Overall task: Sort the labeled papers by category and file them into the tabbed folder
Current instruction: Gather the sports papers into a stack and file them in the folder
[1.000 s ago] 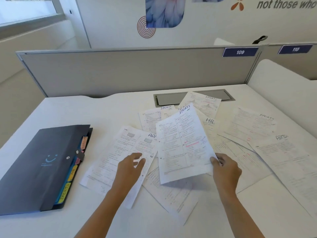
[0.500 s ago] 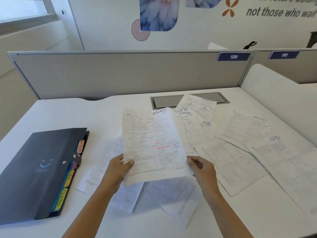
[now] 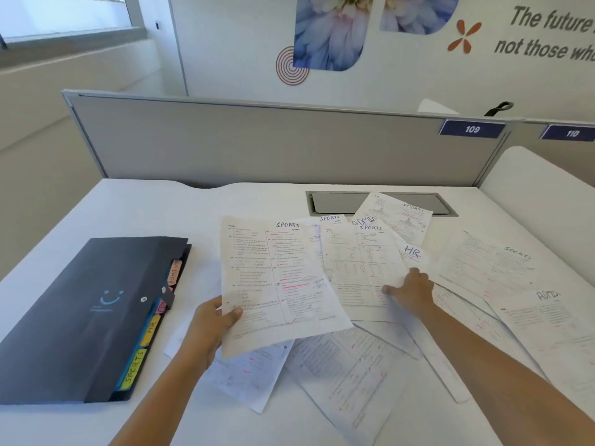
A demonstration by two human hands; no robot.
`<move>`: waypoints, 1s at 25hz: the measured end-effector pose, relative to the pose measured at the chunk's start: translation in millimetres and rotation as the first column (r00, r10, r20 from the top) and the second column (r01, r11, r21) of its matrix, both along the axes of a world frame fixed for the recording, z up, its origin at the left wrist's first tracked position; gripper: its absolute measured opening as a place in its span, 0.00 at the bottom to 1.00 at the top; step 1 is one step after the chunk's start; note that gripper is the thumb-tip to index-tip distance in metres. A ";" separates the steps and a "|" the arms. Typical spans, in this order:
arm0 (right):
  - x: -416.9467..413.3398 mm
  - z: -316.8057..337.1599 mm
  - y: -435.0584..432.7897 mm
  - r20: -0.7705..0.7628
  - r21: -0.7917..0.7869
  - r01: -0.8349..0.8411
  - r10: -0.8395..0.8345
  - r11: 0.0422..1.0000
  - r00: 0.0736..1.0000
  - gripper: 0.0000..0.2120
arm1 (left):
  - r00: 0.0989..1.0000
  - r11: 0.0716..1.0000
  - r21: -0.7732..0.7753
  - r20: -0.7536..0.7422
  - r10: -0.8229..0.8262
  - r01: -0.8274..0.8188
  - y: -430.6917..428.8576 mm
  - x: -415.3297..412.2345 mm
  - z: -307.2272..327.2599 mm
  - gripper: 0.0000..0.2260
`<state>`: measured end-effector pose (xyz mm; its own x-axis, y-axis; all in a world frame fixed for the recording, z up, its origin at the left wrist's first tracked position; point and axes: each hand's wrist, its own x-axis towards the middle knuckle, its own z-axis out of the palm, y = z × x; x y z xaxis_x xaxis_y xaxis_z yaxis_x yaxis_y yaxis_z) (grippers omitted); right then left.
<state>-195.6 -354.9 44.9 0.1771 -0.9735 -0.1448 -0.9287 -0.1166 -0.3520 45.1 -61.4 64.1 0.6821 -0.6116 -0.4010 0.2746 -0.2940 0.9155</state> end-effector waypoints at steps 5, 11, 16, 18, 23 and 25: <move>4.6 -3.0 -17.0 -0.129 0.064 0.007 0.001 0.998 0.992 0.40 | 1.000 0.999 0.033 0.010 0.013 -0.013 -0.2 7.3 -6.0 0.11; -1.4 -11.2 -33.3 0.003 0.114 0.081 -0.082 0.990 0.997 0.24 | 0.999 0.999 0.040 0.032 0.036 -0.037 -3.7 5.5 -9.3 0.10; 9.3 4.6 0.4 0.369 -0.293 0.185 -0.068 0.938 0.927 0.02 | 0.995 0.997 0.052 0.083 0.050 -0.055 -5.1 11.0 -10.0 0.11; 21.3 27.9 17.6 0.433 -0.435 0.186 0.023 0.881 0.901 0.03 | 0.992 0.996 0.073 0.118 0.046 -0.054 -4.9 12.7 -12.3 0.11; 36.9 81.4 60.8 0.683 -0.549 0.363 0.155 0.752 0.714 0.03 | 0.981 0.989 0.132 0.190 0.041 -0.067 -4.5 12.1 -17.9 0.11; 41.7 85.3 73.9 0.814 -0.338 0.392 0.057 0.855 0.578 0.02 | 0.984 0.987 0.150 0.179 0.025 -0.053 -4.8 9.7 -19.3 0.12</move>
